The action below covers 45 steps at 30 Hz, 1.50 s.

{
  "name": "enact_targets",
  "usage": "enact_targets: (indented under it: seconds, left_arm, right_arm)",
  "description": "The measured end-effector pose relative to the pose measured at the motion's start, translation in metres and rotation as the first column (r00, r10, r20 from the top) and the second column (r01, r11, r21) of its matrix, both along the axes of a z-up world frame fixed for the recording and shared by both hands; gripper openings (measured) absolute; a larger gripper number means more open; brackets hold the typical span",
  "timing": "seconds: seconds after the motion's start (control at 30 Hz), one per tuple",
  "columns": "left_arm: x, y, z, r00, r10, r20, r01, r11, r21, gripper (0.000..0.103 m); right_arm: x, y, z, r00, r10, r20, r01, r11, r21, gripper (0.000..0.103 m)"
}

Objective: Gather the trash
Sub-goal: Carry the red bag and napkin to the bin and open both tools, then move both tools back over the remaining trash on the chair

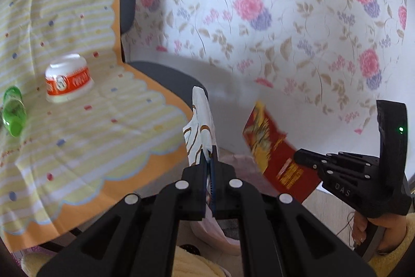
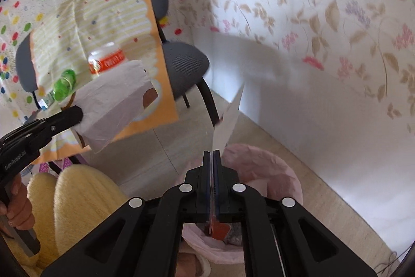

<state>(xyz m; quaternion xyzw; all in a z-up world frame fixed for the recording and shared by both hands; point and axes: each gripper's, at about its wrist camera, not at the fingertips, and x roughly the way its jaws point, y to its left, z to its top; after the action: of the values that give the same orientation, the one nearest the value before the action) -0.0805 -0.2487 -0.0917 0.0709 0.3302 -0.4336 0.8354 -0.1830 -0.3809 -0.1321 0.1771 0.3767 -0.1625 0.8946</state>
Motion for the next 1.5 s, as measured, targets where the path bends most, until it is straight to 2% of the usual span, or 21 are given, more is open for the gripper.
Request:
enact_targets:
  seconds: [0.13,0.37,0.67,0.83,1.0,1.03,1.13,1.3,1.5]
  left_arm:
    - [-0.002,-0.004,-0.012,1.0,-0.026,-0.016,0.027,0.999,0.035,0.0]
    - [-0.004,-0.012,-0.012,0.998,-0.059,-0.011,0.06,0.997,0.055,0.0]
    - [-0.014,-0.052,0.007,0.988,-0.153,0.017,0.152,0.987,0.055,0.0]
    - [-0.03,-0.082,-0.024,0.972,-0.231,-0.045,0.235,0.964,0.121,0.0]
    - [-0.034,-0.097,-0.054,0.959,-0.259,-0.112,0.276,0.944,0.18,0.002]
    - [-0.033,-0.098,-0.058,0.96,-0.254,-0.121,0.273,0.943,0.188,0.007]
    - [-0.029,-0.099,-0.066,0.963,-0.228,-0.143,0.254,0.945,0.205,0.032]
    - [-0.02,-0.086,-0.062,0.976,-0.179,-0.126,0.2,0.962,0.187,0.032]
    - [-0.002,-0.057,-0.044,0.992,-0.09,-0.092,0.103,0.983,0.149,0.032]
  right_arm:
    - [-0.003,-0.012,-0.021,0.999,-0.034,-0.027,0.036,0.996,0.081,0.018]
    - [-0.006,-0.017,-0.005,0.998,-0.047,0.032,0.044,0.996,0.079,0.018]
    - [-0.019,-0.034,0.013,0.993,-0.084,0.084,0.079,0.995,0.066,0.018]
    - [-0.032,-0.047,0.008,0.989,-0.123,0.08,0.117,0.99,0.075,0.018]
    - [-0.038,-0.054,-0.003,0.989,-0.137,0.062,0.131,0.987,0.095,0.018]
    - [-0.038,-0.055,-0.004,0.989,-0.138,0.06,0.132,0.986,0.098,0.018]
    - [-0.037,-0.054,-0.006,0.989,-0.134,0.058,0.127,0.987,0.1,0.018]
    - [-0.032,-0.05,-0.007,0.992,-0.115,0.054,0.109,0.989,0.098,0.018]
    - [-0.016,-0.034,-0.005,0.997,-0.062,0.046,0.057,0.994,0.096,0.018]
